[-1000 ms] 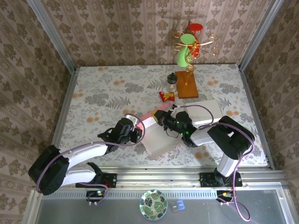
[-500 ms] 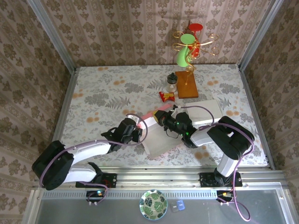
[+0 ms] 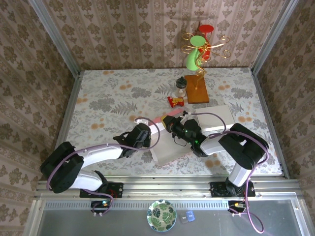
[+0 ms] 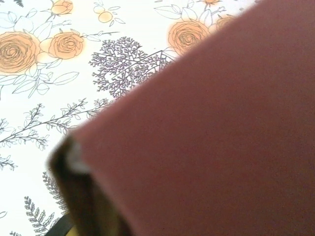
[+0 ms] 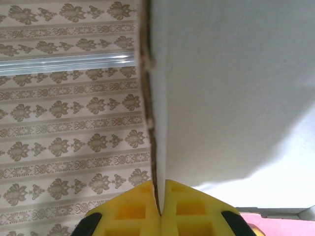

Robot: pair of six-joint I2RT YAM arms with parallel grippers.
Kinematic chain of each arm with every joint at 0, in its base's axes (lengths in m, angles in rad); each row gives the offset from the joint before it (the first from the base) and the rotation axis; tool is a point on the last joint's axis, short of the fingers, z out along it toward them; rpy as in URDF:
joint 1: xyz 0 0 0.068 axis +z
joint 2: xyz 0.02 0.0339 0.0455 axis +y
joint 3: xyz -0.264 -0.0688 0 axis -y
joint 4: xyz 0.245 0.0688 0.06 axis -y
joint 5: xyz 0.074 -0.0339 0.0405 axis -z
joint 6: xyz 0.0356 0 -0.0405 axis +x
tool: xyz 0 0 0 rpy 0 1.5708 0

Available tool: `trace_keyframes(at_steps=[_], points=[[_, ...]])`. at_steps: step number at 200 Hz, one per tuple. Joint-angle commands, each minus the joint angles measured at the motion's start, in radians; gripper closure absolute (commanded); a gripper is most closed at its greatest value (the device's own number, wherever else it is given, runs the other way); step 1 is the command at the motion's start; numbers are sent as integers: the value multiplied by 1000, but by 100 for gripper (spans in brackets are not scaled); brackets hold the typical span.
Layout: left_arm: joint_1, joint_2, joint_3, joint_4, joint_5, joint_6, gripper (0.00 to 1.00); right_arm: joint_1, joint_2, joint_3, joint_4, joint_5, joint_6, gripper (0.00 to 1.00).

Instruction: Fold the paper box

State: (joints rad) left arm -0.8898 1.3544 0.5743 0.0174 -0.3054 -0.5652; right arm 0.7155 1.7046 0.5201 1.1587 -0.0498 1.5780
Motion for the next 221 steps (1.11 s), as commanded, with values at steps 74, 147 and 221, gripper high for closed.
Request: trace_keyframes(at_steps=[74, 147, 221], points=[[-18, 64, 106, -136, -160, -185, 97, 51, -61, -31, -123, 14, 40, 100], [-21, 67, 149, -211, -180, -147, 100, 16, -253, 5, -452, 14, -79, 65], [-8, 23, 162, -189, -168, -41, 100, -91, -525, 138, -865, -114, -295, 38]])
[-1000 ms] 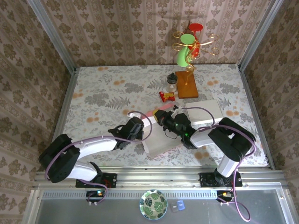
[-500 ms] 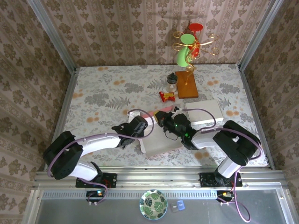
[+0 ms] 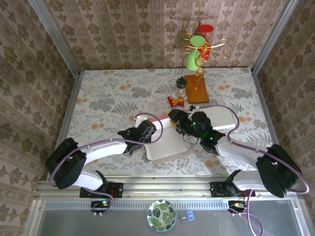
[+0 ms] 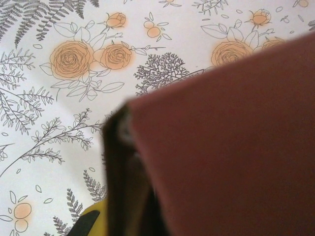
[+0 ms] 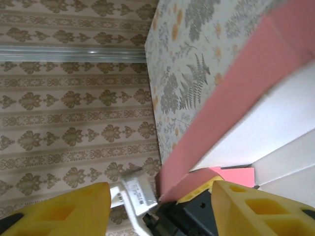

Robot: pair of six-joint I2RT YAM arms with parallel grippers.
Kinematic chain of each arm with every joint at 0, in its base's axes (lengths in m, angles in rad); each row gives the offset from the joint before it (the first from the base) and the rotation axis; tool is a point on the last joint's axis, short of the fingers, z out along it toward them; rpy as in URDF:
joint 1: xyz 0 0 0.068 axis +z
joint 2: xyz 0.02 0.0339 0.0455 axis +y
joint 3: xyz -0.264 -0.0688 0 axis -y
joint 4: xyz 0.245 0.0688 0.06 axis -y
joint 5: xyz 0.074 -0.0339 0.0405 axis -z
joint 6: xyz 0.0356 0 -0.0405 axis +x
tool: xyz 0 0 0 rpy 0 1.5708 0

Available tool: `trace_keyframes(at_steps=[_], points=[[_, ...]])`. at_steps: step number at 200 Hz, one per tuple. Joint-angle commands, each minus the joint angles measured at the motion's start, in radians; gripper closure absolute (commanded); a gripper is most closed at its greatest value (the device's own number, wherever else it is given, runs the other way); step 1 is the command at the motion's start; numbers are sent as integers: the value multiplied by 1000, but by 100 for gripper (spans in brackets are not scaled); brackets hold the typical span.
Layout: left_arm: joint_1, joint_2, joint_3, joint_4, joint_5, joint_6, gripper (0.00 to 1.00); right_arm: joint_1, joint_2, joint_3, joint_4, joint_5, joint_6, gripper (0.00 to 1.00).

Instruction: Fold the paper box

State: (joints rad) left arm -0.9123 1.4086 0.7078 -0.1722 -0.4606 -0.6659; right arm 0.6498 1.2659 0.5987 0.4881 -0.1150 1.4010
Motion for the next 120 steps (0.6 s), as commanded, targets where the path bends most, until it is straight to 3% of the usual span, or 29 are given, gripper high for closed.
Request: trace_keyframes(at_steps=[1, 38, 69, 120], points=[[15, -31, 28, 0, -12, 61, 100, -26, -89, 60, -201, -50, -121, 38], [42, -53, 41, 20, 51, 129, 100, -142, -202, 79, -372, -117, -193, 38], [98, -83, 43, 59, 192, 180, 100, -274, -272, 105, -530, -208, -288, 39], [245, -74, 84, 111, 616, 239, 100, -464, -281, 208, -765, -386, -557, 45]])
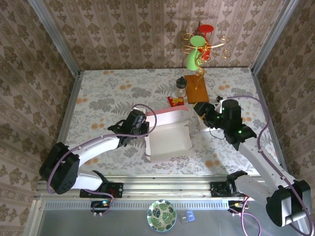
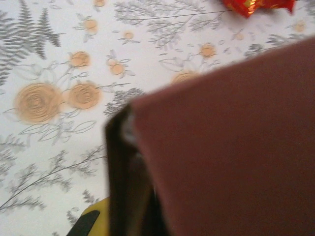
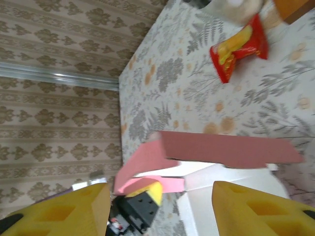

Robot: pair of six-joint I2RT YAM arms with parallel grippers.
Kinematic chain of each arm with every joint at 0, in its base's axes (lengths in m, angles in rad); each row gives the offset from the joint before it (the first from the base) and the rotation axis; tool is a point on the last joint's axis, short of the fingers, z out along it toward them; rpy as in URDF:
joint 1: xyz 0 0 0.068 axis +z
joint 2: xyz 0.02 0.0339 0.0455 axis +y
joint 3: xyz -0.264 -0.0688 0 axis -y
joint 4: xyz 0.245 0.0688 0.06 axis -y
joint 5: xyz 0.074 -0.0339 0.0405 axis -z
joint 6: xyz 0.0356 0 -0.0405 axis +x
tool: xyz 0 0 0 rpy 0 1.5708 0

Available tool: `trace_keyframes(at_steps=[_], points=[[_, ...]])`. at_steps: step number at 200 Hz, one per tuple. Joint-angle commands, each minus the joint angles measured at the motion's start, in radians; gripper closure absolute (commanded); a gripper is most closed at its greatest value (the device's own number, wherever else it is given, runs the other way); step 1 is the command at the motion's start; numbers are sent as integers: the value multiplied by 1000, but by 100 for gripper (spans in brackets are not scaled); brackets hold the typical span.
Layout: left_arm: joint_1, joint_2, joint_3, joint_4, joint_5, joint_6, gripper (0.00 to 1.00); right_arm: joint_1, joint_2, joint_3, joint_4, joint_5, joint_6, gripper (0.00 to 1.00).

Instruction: Fold the paper box

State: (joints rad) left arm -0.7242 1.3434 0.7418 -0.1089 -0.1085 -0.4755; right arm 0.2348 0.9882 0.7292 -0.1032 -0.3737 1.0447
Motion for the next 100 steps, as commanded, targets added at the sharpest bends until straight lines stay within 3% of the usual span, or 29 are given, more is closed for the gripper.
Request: trace_keyframes(at_steps=[1, 72, 100], points=[[59, -8, 51, 46, 271, 48, 100, -50, -3, 81, -179, -129, -208, 46], [228, 103, 173, -21, 785, 59, 100, -101, 68, 298, -442, -216, -622, 57], [248, 155, 238, -126, 876, 116, 100, -115, 86, 370, -521, -264, -715, 59]])
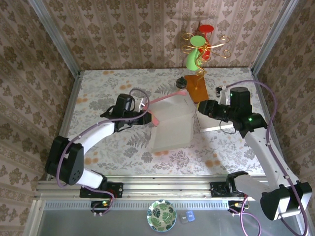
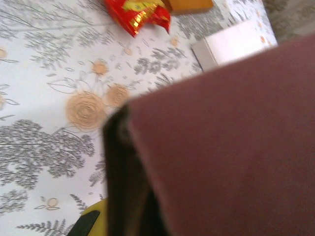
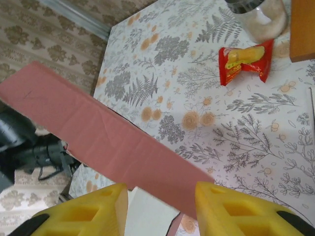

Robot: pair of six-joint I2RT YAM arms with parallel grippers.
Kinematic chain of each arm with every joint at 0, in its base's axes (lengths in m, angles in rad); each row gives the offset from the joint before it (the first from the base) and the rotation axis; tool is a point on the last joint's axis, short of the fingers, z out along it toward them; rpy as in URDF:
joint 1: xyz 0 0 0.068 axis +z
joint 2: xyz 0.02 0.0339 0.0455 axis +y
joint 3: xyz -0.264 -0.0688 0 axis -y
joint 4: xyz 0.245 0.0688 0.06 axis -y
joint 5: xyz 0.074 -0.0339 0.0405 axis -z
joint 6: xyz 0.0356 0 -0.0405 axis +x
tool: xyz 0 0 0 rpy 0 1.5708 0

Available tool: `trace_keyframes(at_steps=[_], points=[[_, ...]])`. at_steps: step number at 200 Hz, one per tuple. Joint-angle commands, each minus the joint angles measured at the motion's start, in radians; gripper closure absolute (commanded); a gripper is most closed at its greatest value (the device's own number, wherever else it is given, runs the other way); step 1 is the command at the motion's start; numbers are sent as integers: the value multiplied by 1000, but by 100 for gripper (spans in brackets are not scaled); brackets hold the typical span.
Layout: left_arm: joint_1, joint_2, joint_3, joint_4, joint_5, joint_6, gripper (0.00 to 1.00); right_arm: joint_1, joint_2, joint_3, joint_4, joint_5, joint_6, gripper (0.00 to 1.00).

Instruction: Fold the paper box

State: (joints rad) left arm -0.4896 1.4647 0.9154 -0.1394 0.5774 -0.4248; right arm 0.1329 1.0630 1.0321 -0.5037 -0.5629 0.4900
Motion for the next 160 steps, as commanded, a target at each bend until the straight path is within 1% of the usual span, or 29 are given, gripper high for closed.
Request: trace_keyframes(at_steps=[1, 17, 40, 71, 95, 122, 160], points=[[14, 35, 66, -98, 193, 66, 100, -14, 12, 70, -122, -77, -163, 59], [21, 57, 86, -132, 215, 84, 100, -25, 20, 99, -145, -95, -195, 60], [26, 70, 95, -137, 232, 87, 100, -38, 46, 125, -156, -141, -206, 61], [26, 88, 120, -155, 248, 100, 100, -37, 75, 131, -149, -200, -217, 58], [26, 101, 127, -164, 254, 105, 100, -37, 95, 137, -140, -227, -215, 58], [26, 106, 128, -167, 255, 109, 100, -37, 106, 138, -123, -250, -209, 58], [26, 114, 137, -173, 259, 119, 100, -36, 126, 144, -121, -247, -218, 58]])
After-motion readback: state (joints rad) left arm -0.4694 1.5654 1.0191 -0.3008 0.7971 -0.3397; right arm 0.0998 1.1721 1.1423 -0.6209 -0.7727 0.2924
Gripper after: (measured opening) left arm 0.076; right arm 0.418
